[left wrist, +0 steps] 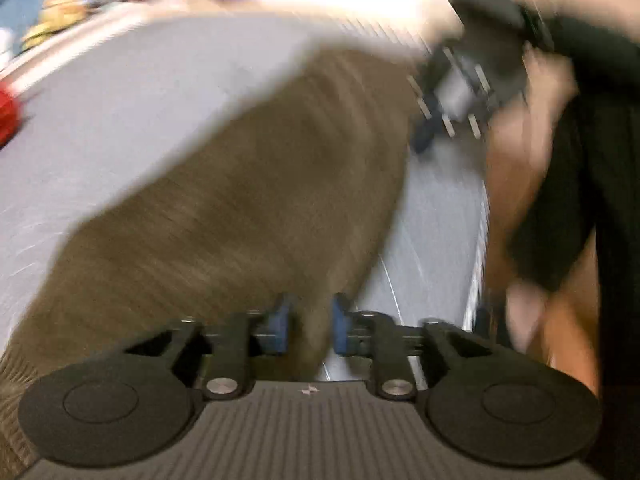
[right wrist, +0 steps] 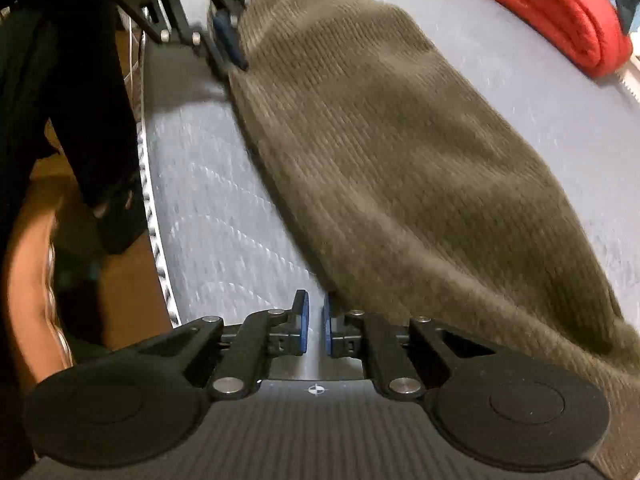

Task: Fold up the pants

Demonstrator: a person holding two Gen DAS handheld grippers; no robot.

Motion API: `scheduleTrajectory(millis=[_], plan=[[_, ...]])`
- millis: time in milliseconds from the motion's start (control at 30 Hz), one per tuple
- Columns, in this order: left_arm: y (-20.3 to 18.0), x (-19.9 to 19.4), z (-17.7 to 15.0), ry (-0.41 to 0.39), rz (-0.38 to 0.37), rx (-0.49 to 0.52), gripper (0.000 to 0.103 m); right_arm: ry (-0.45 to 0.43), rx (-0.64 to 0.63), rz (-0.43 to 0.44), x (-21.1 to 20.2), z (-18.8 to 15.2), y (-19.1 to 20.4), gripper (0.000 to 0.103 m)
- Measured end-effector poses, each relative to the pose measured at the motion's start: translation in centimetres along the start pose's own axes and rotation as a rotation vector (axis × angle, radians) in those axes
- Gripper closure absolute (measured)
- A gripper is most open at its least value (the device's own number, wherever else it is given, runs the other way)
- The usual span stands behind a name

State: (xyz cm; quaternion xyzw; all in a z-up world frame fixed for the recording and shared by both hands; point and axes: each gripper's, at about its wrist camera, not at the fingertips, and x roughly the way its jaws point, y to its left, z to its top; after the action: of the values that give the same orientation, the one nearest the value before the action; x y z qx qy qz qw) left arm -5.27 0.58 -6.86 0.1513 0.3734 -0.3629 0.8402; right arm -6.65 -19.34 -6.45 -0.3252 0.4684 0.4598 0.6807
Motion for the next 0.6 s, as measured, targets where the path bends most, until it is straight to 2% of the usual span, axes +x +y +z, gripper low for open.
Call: scheduleTrajectory(millis=[67,100,133,167,200,233,267,333,367,400,433,467,500,567,600], plan=[[2.7,-2.0,0.7,-0.112,0.032,-0.154,0.061,-0.119,0.134,-0.018,-2.4,-0.2,-2.3,0.094],[4.2,-2.8,0.8,-0.151,0.069,-0.23,0.061,-0.183,0.204,-0.046,-3.7,-0.4,-3.7,0.088],[5.4,-3.2,0.7,-0.165,0.105,-0.289,0.061,-0.231,0.272,-0.086,-4.8,-0.8,-5.2,0.077],[6.5,-3.1,0.4,-0.159,0.145,-0.344,0.061,-0.258,0.332,-0.129,-5.4,-1.5,-6.5,0.072],[7.5,-2.8,0.1,-0.128,0.19,-0.395,0.061,-0.269,0.393,-0.185,-5.9,-2.2,-7.8,0.065],[8.4,-2.4,-0.3,-0.085,0.234,-0.441,0.061,-0.261,0.451,-0.239,-6.0,-3.0,-8.9,0.062],[9.7,-1.1,-1.2,0.011,0.307,-0.517,0.061,-0.223,0.521,-0.288,-5.9,-4.0,-10.2,0.062],[11.5,1.2,-3.3,0.204,0.437,-0.622,0.065,-0.081,0.659,-0.388,-5.0,-6.6,-12.8,0.062],[11.8,1.5,-3.7,0.227,0.461,-0.627,0.065,0.0,0.722,-0.44,-4.5,-8.0,-13.8,0.062],[11.8,1.2,-3.5,0.208,0.466,-0.623,0.064,0.083,0.795,-0.509,-4.2,-9.9,-15.0,0.062],[11.8,0.7,-3.2,0.183,0.475,-0.629,0.062,0.086,0.868,-0.536,-4.8,-11.5,-15.8,0.048],[11.6,-0.1,-2.7,0.144,0.494,-0.641,0.059,0.036,0.968,-0.537,-6.2,-13.1,-16.5,0.045],[11.4,-0.8,-2.4,0.117,0.505,-0.648,0.055,-0.002,1.039,-0.57,-7.7,-14.4,-17.1,0.049],[11.4,-2.4,-1.3,0.058,0.513,-0.649,0.05,-0.064,1.136,-0.703,-10.7,-16.7,-17.7,0.048],[11.1,-2.8,-0.7,0.029,0.517,-0.64,0.045,-0.103,1.181,-0.735,-12.2,-17.9,-17.9,0.048]])
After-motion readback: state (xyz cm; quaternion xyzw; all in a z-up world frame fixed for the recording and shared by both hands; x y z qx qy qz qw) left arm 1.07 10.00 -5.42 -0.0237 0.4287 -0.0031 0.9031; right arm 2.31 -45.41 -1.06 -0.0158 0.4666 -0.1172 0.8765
